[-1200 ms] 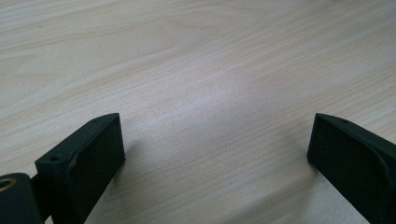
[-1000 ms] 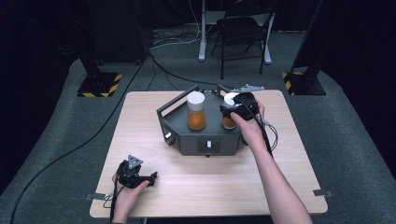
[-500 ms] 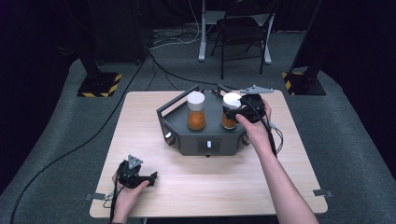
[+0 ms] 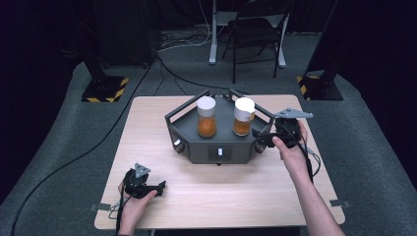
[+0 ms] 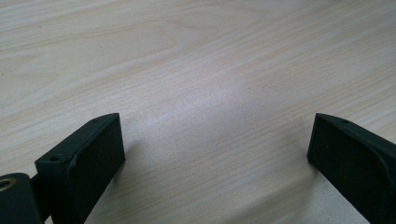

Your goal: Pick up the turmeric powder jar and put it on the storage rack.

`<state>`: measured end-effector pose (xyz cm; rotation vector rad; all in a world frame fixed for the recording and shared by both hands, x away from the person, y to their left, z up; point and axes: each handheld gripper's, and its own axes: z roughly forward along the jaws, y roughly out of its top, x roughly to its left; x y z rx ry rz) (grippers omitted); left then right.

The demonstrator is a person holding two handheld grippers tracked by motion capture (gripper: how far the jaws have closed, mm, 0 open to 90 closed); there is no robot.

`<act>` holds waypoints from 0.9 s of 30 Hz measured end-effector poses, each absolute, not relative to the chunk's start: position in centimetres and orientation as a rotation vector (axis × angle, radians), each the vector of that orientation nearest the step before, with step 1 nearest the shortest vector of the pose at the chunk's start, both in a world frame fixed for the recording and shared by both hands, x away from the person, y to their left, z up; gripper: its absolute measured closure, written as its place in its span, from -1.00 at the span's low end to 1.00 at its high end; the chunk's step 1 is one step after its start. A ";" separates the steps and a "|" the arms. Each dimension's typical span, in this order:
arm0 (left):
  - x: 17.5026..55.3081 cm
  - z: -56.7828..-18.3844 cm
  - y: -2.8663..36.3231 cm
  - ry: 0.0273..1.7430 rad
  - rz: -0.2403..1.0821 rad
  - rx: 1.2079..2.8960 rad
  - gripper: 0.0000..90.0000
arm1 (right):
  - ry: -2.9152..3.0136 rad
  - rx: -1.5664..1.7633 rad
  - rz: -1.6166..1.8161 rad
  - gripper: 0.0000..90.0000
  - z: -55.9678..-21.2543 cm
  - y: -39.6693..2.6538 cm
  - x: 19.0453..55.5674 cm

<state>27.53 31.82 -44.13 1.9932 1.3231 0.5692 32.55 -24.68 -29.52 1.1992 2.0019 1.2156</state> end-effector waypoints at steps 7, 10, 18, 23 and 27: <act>27.5 -44.1 31.8 1.323 0.570 1.993 -0.93 | 1.994 1.218 1.218 -0.94 -31.8 -26.4 30.2; 27.5 -44.1 31.8 1.323 0.570 1.994 -0.93 | 1.987 1.238 1.214 -0.94 -33.0 -27.0 29.4; 27.5 -44.1 31.8 1.323 0.571 1.993 -0.93 | 1.966 1.249 1.172 -0.94 -35.9 -27.8 27.4; 27.5 -44.1 31.8 1.324 0.573 1.993 -0.92 | 1.960 1.282 1.161 -0.94 -37.6 -28.6 26.7; 27.5 -44.1 31.8 1.324 0.573 1.993 -0.92 | 1.946 1.317 1.159 -0.94 -39.0 -29.3 26.1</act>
